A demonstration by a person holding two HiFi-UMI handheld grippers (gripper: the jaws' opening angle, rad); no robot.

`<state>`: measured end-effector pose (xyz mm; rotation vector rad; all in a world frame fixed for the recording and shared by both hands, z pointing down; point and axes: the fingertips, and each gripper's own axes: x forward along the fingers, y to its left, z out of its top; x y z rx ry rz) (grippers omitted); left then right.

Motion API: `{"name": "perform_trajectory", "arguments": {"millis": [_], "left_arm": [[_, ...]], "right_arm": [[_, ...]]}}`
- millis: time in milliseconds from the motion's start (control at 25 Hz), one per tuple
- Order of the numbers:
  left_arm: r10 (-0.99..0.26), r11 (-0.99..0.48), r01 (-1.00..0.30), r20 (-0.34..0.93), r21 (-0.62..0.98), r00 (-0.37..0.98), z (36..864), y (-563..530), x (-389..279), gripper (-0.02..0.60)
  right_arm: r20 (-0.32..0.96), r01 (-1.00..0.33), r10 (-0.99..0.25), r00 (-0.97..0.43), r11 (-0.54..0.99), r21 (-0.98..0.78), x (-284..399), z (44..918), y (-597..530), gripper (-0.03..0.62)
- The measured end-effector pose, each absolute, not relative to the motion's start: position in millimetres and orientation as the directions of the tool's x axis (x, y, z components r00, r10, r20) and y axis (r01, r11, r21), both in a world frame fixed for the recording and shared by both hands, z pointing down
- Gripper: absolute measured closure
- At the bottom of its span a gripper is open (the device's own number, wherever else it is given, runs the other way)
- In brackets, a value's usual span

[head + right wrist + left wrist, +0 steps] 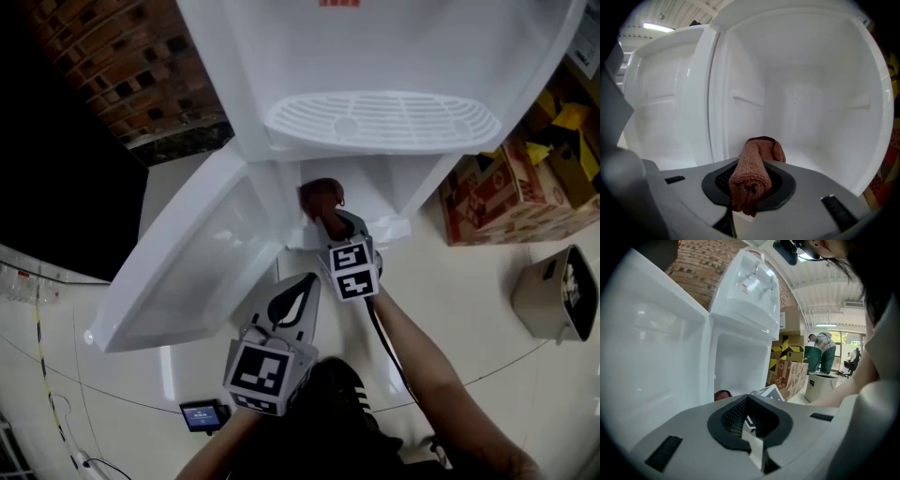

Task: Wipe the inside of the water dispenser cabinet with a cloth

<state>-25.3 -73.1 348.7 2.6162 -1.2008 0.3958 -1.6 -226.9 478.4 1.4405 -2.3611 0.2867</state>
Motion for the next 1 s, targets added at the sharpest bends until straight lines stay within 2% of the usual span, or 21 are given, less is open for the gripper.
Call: {"name": "perform_trajectory", "arguments": {"millis": [240,560,800,1000], "left_arm": [[-0.703,-0.627,-0.768,0.331,0.129,0.63,351,-64,-14,0.601],[-0.682,-0.647,-0.751,0.341,0.131,0.647,352,-50,-9,0.601],[-0.685,-0.625,-0.764,0.357,0.157,0.634,360,-53,-21,0.601],[-0.69,-0.624,-0.767,0.355,0.15,0.631,364,-54,-26,0.601]], "right_arm": [[0.405,-0.864,-0.794,-0.453,0.503,0.019,10,476,-192,0.511],[0.324,-0.936,-0.902,-0.285,0.335,0.11,70,435,-291,0.511],[0.417,-0.928,-0.878,-0.234,0.33,0.173,69,454,-311,0.511],[0.482,-0.938,-0.844,-0.236,0.328,0.115,72,475,-263,0.511]]}}
